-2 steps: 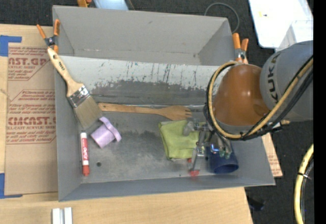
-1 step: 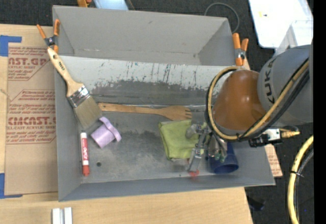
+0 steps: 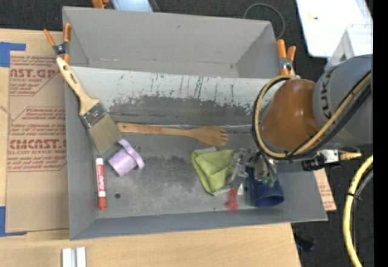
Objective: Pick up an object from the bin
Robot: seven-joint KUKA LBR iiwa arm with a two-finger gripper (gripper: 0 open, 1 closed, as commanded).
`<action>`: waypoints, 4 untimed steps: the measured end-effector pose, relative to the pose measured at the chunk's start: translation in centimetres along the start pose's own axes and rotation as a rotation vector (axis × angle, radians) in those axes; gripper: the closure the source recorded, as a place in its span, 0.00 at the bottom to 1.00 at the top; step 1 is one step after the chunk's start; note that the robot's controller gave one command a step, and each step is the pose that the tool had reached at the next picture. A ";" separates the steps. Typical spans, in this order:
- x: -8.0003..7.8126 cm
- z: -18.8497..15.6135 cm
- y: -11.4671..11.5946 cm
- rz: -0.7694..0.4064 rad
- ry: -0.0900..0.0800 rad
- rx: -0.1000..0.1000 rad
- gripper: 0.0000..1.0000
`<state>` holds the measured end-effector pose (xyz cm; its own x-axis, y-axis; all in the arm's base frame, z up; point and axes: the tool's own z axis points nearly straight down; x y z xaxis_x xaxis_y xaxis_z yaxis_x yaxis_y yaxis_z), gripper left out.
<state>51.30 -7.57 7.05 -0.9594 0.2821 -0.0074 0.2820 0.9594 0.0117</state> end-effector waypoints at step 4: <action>-3.2 -1.1 -5.8 -0.393 0.003 -0.013 1.00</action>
Offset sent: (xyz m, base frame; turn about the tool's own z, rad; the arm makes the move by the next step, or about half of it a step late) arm 0.0039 -0.0423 -0.0005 -0.3469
